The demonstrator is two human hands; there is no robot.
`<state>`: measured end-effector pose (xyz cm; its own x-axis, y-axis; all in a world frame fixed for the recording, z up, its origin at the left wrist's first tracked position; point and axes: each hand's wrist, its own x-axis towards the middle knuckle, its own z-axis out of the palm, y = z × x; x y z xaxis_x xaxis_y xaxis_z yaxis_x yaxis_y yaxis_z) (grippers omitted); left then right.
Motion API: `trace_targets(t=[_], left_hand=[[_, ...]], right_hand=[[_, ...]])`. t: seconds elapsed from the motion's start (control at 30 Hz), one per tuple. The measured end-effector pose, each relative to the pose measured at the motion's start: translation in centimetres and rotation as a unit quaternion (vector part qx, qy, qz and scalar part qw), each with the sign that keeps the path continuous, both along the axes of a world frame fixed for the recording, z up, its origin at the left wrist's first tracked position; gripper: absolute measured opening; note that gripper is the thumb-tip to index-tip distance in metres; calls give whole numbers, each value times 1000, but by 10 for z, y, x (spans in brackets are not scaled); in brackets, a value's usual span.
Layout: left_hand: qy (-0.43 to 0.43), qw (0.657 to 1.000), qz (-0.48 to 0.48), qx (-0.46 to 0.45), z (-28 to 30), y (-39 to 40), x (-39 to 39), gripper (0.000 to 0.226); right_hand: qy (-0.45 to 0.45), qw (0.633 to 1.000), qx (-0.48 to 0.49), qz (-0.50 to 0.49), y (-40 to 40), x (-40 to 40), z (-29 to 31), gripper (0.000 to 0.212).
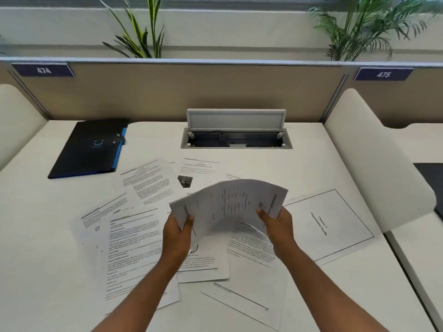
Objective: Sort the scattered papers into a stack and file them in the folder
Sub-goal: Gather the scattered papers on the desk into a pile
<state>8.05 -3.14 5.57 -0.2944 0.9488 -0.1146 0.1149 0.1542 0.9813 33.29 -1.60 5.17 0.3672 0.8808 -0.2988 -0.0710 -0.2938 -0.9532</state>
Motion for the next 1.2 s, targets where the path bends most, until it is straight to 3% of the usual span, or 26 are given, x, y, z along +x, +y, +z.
trace_targets(t=[0.13, 0.23, 0.3, 0.37, 0.43, 0.53, 0.6, 0.7, 0.77, 0.9, 1.0, 1.1, 1.2], left_hand=[[-18, 999, -2, 42, 17, 9, -13, 37], [150, 981, 5, 122, 45, 33, -34, 60], [279, 952, -55, 112, 63, 51, -38, 73], [389, 910, -124, 73, 73, 62, -32, 74], [438, 886, -139, 59, 77, 66, -24, 74], [433, 892, -97, 86, 79, 69, -21, 77], [450, 881, -117, 87, 80, 75, -22, 70], [488, 852, -181, 59, 79, 80, -24, 29], [523, 834, -167, 57, 75, 79, -27, 20], [494, 862, -116, -4, 53, 74, -43, 19], [423, 898, -81, -84, 29, 69, -64, 26], [342, 926, -74, -140, 5, 59, -77, 32], [286, 934, -87, -194, -21, 45, -77, 34]], right_hand=[[-56, 998, -1, -3, 16, 8, 9, 9], [-117, 988, 38, 91, 30, 16, 29, 12], [-172, 973, 44, 145, 37, 17, 38, 19], [-224, 956, 43, 185, 44, 15, 42, 10], [-250, 943, 51, 214, 49, 11, 47, 9], [-227, 942, 68, 238, 54, 5, 56, 9], [-227, 936, 68, 261, 57, 3, 59, 12], [-217, 936, 71, 268, 64, -2, 60, 17], [-232, 940, 91, 235, 66, -2, 58, 20], [-340, 930, 65, 127, 53, 16, 32, 34], [-420, 897, -120, 76, 28, 38, 0, 62], [-458, 843, -255, 121, 2, 49, -27, 98], [-466, 816, -302, 162, -13, 53, -47, 119]])
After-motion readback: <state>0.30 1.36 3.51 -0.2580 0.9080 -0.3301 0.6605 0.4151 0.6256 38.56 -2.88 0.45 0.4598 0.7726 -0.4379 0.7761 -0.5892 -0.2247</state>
